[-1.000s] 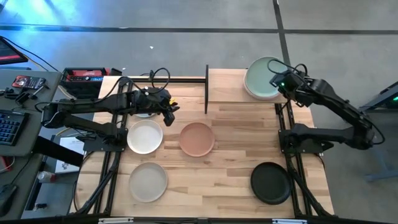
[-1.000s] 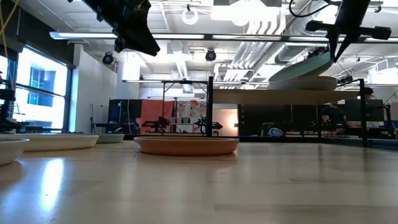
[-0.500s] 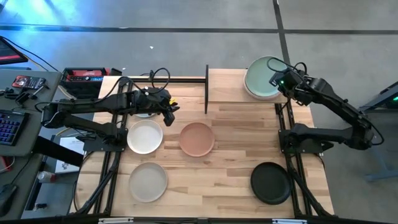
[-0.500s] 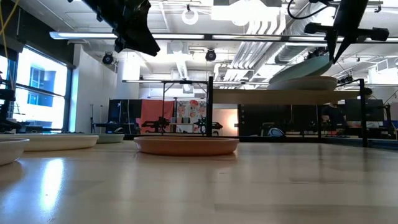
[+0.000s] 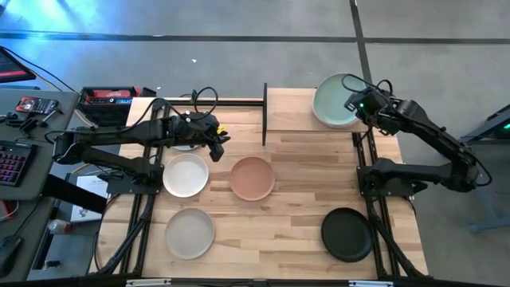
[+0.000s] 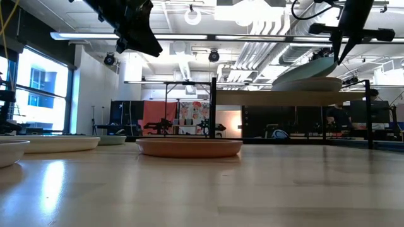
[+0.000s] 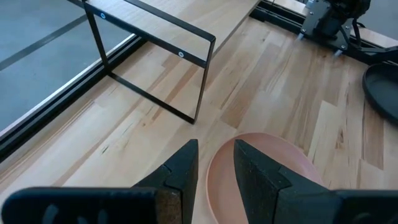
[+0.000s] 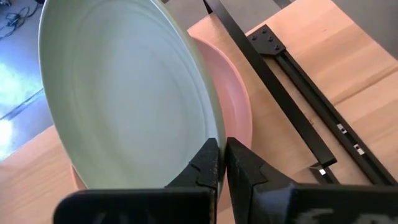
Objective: Place and stack plates onto a shelf
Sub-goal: Stack the green plate on top of the light brown plate on the shelf
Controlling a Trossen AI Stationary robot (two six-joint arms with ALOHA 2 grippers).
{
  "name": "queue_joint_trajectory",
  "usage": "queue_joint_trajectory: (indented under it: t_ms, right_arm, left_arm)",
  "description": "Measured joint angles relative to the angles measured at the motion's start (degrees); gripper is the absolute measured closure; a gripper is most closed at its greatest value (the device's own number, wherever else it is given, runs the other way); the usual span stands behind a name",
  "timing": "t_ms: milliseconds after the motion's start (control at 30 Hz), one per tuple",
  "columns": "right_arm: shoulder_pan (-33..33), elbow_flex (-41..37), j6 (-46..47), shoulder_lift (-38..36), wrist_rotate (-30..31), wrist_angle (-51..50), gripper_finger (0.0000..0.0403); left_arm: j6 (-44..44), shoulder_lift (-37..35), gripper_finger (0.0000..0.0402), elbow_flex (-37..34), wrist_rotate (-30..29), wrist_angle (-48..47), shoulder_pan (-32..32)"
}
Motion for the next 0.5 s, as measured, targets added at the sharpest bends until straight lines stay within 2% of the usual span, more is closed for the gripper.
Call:
queue_joint_trajectory:
  t_ms: [167,500]
  right_arm:
    - [0.0,0.0,-0.5,0.0,-3.1,0.2,0.0402]
    - [0.0,0.0,-1.6,0.0,-2.7,0.1,0.0402]
  left_arm:
    - [0.0,0.0,0.0312,0.0,0.0,0.0,0.0]
    - [0.0,0.0,0.0312,0.0,0.0,0.0,0.0]
